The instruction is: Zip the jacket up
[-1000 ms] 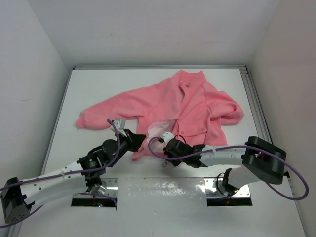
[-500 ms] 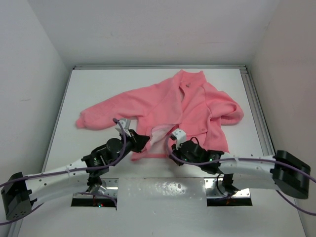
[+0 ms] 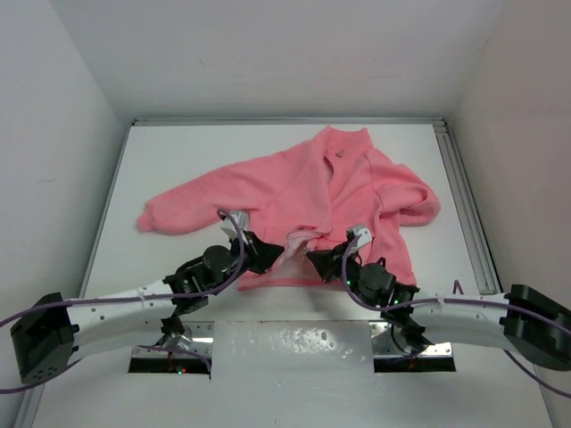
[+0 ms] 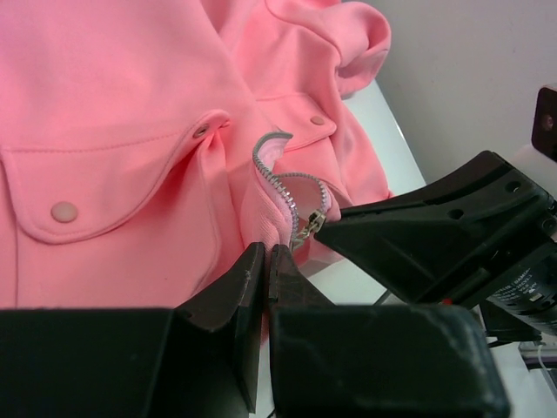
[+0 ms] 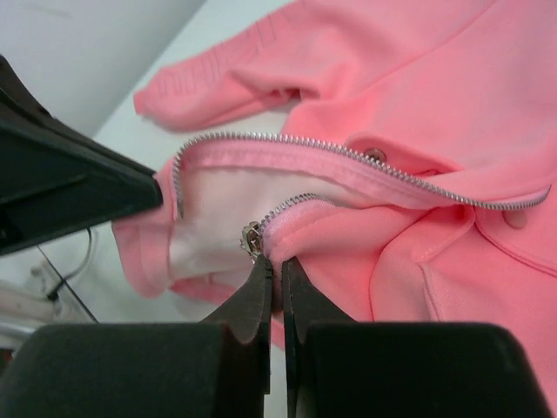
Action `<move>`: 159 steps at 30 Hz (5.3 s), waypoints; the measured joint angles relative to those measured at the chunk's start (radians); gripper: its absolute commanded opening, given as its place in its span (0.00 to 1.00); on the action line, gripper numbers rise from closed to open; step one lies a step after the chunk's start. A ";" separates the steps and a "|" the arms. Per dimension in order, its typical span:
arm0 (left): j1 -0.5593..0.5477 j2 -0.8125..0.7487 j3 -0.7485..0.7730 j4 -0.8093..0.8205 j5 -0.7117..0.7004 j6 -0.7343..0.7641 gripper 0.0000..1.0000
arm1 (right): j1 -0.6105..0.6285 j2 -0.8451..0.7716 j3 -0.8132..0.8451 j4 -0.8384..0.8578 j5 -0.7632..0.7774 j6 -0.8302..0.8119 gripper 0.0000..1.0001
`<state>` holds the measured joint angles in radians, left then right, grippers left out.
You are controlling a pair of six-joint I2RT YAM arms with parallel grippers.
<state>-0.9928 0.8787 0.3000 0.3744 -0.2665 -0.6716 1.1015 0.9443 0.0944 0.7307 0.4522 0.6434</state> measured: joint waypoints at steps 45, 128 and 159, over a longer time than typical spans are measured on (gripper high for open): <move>0.000 0.164 0.027 0.250 0.076 0.022 0.00 | 0.000 -0.020 -0.019 0.090 -0.037 0.096 0.00; 0.013 0.121 -0.014 0.193 0.280 0.081 0.00 | -0.001 -0.108 0.176 -0.413 -0.087 0.089 0.00; 0.013 0.101 0.075 -0.052 0.229 0.088 0.00 | -0.015 -0.028 0.400 -0.706 -0.148 0.005 0.00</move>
<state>-0.9798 0.9802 0.3748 0.3225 -0.0380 -0.5838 1.0866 0.9161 0.4942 0.0246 0.3046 0.6487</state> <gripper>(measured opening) 0.026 0.010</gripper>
